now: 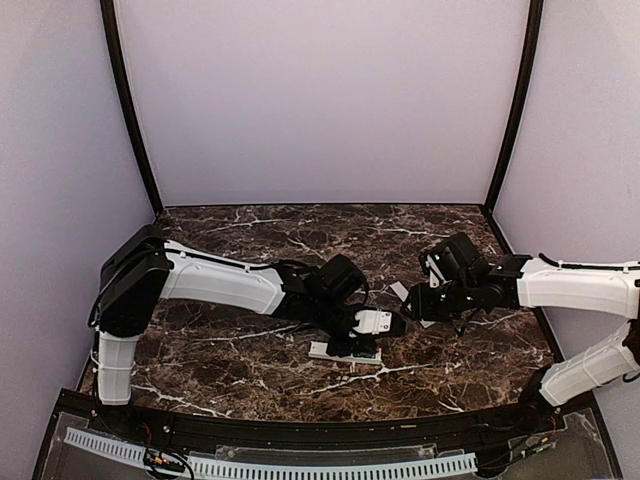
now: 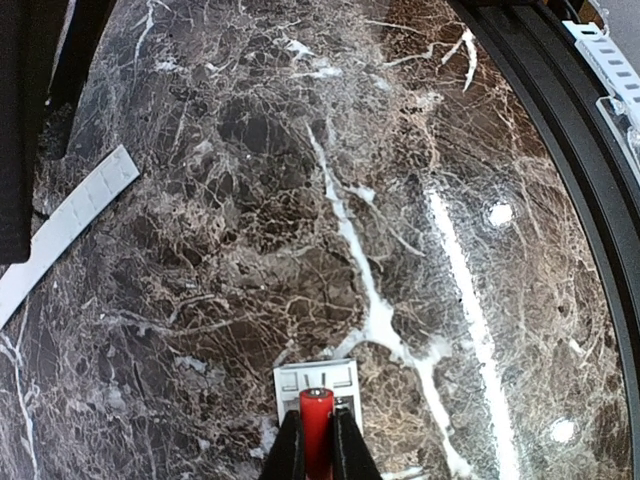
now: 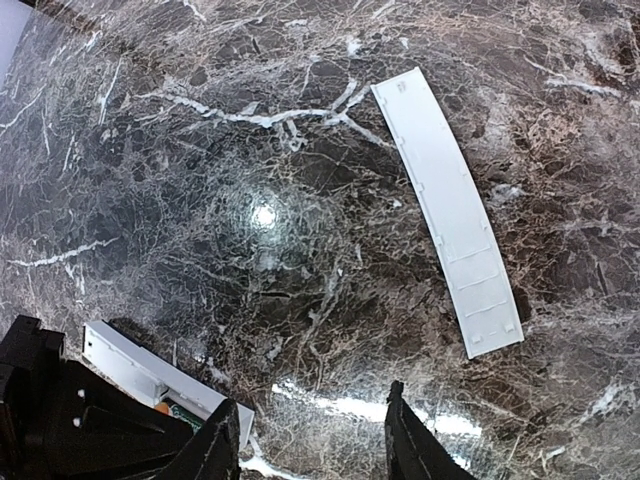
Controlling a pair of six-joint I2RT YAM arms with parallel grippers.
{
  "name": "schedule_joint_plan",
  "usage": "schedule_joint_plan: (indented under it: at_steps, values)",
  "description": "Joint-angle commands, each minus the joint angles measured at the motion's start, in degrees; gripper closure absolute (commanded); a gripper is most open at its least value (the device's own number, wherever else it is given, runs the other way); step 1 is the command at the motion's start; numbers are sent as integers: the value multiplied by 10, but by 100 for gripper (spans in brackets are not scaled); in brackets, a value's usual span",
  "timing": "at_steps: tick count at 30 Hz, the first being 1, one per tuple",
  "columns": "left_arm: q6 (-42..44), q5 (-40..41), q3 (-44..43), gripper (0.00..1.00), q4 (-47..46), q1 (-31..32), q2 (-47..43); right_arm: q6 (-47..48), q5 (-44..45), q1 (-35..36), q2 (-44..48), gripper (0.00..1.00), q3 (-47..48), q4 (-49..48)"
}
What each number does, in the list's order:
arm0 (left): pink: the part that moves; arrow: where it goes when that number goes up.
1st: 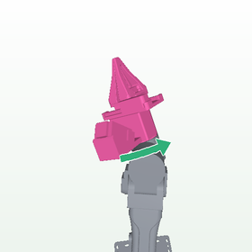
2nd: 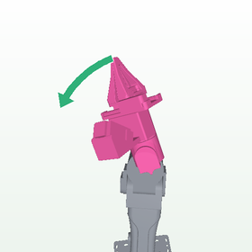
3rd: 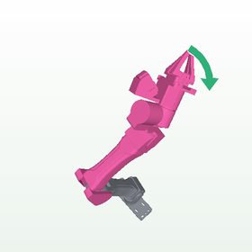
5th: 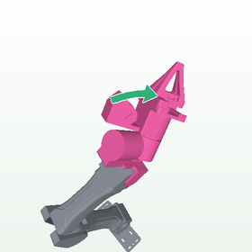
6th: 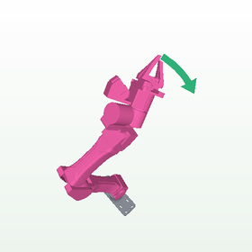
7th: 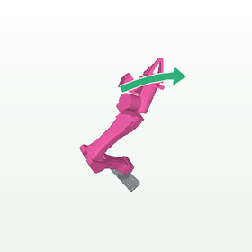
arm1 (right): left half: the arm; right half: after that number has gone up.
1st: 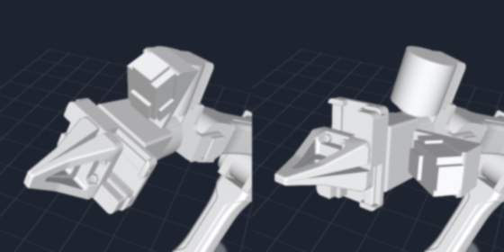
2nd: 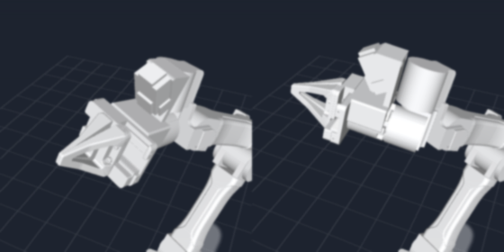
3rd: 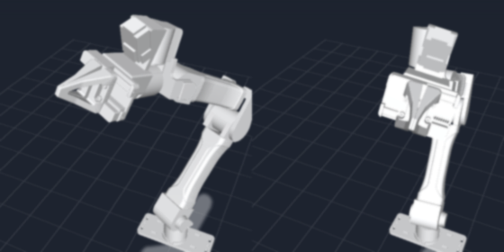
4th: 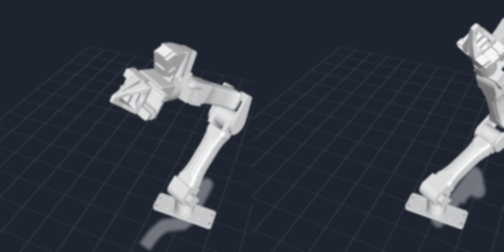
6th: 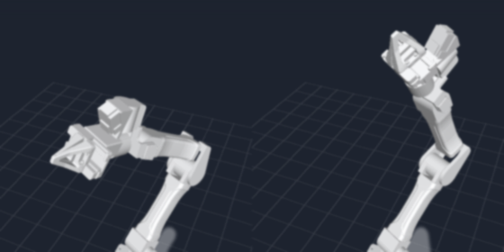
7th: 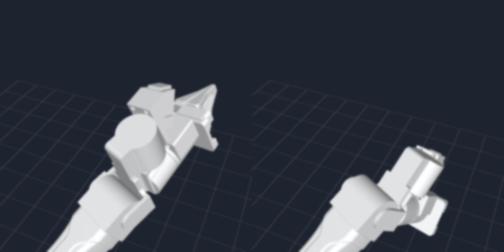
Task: Load the batteries into the remote control
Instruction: Place the battery in the battery compartment.
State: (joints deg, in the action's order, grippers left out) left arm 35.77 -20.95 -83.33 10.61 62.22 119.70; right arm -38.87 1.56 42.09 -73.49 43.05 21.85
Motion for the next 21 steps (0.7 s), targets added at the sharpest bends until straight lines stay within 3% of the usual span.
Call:
schedule_joint_plan:
  at_steps: [1,8,21]
  values:
    - [16,8,-9,100,31,3,5,-2,6,-2,8,53,-7,-13]
    - [16,18,-10,100,29,3,13,-2,4,-2,5,53,-3,-13]
    - [11,16,-32,67,63,3,14,3,0,-2,0,53,7,-9]
